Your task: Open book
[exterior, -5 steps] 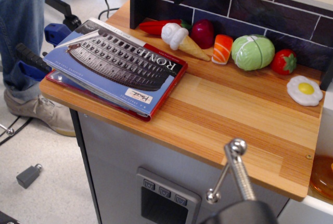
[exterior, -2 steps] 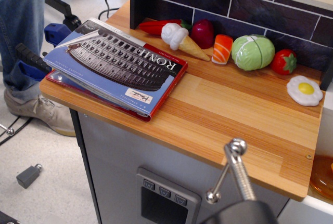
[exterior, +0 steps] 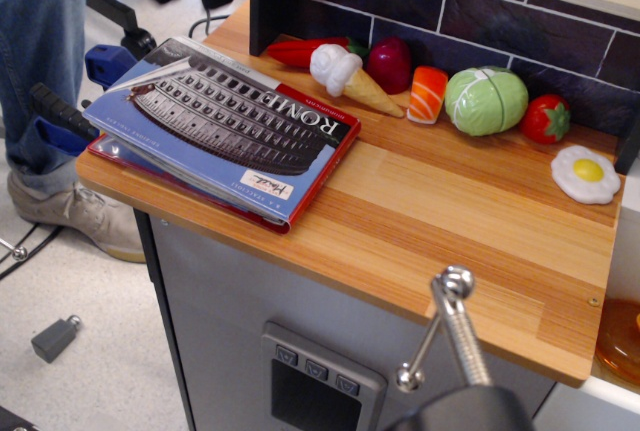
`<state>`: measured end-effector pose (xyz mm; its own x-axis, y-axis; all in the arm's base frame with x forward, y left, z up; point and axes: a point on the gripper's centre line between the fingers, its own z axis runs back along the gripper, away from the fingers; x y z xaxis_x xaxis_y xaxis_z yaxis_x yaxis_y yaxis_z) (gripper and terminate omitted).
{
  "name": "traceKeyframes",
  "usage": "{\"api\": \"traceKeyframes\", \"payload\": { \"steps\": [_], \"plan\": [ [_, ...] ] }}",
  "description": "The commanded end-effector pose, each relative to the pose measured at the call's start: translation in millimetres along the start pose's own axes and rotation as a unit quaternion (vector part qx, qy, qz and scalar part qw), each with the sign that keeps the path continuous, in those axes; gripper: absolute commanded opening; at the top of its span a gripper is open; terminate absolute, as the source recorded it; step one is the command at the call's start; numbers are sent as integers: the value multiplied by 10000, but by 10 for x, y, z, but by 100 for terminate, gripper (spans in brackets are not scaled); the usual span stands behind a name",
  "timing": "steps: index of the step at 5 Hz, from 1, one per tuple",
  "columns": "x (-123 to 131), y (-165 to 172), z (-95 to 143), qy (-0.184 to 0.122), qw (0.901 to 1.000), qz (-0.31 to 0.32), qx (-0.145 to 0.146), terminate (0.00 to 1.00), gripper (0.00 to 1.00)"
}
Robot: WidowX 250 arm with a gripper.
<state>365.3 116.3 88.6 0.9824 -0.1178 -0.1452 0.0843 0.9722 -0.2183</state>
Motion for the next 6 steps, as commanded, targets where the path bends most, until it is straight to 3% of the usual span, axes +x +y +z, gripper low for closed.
{"api": "traceKeyframes", "payload": {
  "steps": [1, 3, 5, 6],
  "plan": [
    [-47, 121, -32, -251, 9980, -315, 480, 0, 100],
    [19, 159, -171, -123, 9976, -371, 579, 0, 100],
    [84, 156, -191, -291, 9967, -421, 630, 0, 100],
    [59, 99, -220, -328, 9966, -551, 512, 0, 100]
  ]
}}
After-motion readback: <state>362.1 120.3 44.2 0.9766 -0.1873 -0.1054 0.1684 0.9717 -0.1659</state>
